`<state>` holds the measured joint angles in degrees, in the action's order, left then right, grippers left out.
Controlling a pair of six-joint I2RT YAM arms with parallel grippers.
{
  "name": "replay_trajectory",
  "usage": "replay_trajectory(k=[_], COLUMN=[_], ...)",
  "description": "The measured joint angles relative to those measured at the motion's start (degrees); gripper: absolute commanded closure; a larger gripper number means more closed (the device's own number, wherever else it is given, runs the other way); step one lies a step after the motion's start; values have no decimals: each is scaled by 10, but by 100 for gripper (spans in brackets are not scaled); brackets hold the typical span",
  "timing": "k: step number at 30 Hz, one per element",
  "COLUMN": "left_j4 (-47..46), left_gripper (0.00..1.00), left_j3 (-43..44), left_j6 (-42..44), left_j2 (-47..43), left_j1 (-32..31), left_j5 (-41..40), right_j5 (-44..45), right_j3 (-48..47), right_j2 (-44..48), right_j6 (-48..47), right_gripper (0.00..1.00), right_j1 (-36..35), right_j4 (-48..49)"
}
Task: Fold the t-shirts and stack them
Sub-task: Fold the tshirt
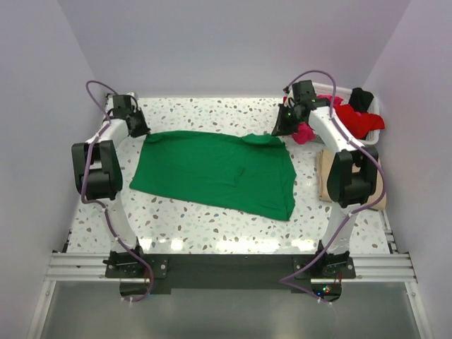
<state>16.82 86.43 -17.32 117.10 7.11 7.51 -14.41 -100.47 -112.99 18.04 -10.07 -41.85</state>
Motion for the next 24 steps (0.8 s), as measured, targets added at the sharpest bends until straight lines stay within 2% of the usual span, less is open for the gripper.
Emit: replay_trajectory(k=[15,24], left_j4=[13,21], left_gripper=[100,100], left_j3=[-61,-87], left_j6=[26,34], left_j2=[-50,-69], left_j1=[4,4], left_j5=[-51,-83], right_j5=[-16,-16], right_j3=[113,163], right_j2=[136,151], right_j6=[-25,-27], right_gripper=[100,100], right_j1=[-6,-28], right_j4=[-104,-138])
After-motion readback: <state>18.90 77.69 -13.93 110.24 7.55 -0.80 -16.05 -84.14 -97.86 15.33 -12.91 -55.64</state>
